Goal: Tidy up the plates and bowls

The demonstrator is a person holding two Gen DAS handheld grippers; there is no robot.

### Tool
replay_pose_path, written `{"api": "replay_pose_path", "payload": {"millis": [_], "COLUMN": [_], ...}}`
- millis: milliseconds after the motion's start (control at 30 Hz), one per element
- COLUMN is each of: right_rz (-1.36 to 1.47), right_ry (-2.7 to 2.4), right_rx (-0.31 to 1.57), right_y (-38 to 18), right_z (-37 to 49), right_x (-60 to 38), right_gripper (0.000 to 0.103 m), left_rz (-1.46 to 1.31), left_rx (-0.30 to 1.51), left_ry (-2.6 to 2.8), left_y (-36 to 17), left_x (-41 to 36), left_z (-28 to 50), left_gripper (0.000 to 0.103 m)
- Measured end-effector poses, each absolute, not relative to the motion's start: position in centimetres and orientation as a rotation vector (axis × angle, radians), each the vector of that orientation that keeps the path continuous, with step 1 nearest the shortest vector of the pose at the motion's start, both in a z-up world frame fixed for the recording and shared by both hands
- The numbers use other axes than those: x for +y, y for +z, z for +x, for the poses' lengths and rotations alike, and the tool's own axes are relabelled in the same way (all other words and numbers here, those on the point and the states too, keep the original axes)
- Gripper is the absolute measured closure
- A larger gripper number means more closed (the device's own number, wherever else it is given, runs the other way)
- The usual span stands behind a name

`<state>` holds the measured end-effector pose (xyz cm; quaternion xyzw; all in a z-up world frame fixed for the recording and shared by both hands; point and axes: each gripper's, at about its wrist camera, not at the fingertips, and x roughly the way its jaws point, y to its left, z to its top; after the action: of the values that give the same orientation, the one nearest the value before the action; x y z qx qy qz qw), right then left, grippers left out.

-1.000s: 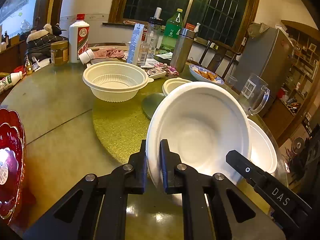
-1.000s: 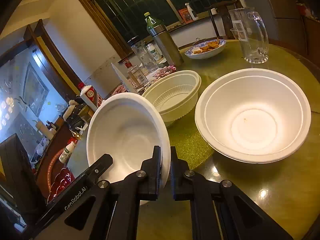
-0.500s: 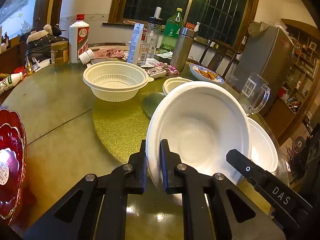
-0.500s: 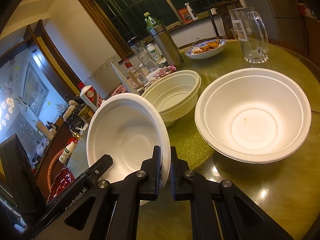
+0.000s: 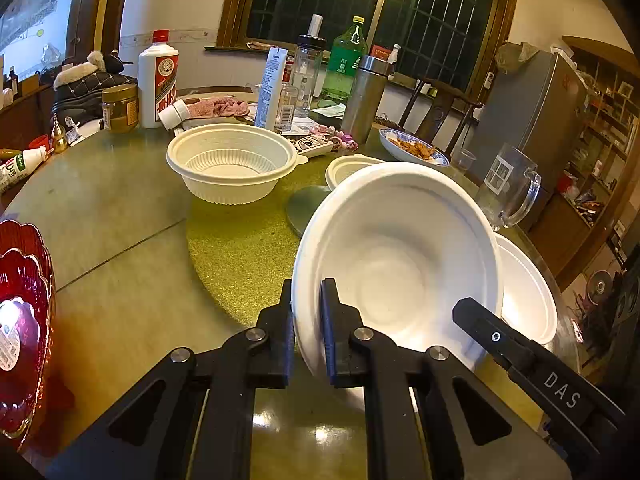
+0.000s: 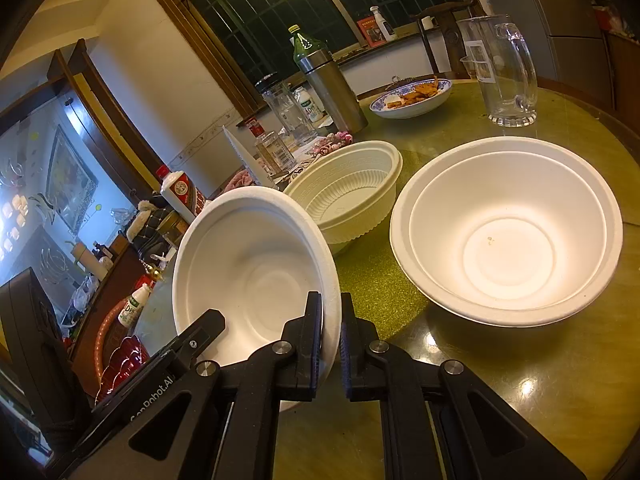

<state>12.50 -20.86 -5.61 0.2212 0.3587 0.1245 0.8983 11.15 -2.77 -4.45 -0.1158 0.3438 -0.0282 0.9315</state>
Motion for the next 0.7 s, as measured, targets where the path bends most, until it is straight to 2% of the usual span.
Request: {"api": "replay_pose_path", "payload": {"millis": [700], "right_rz": [0.459], "right_ry": [0.258], "right_rx": [0.747], "right_y": [-5.64], "right_z": [12.51], "right_x": [-20.78], "right_gripper": [0.095], "left_rz": [-0.230], "left_rx": [0.702], "left_ry": [-0.052], "left_y": [-4.55], "left_x": [-2.65], "left_z": [11.05], "left_gripper": [0.093]}}
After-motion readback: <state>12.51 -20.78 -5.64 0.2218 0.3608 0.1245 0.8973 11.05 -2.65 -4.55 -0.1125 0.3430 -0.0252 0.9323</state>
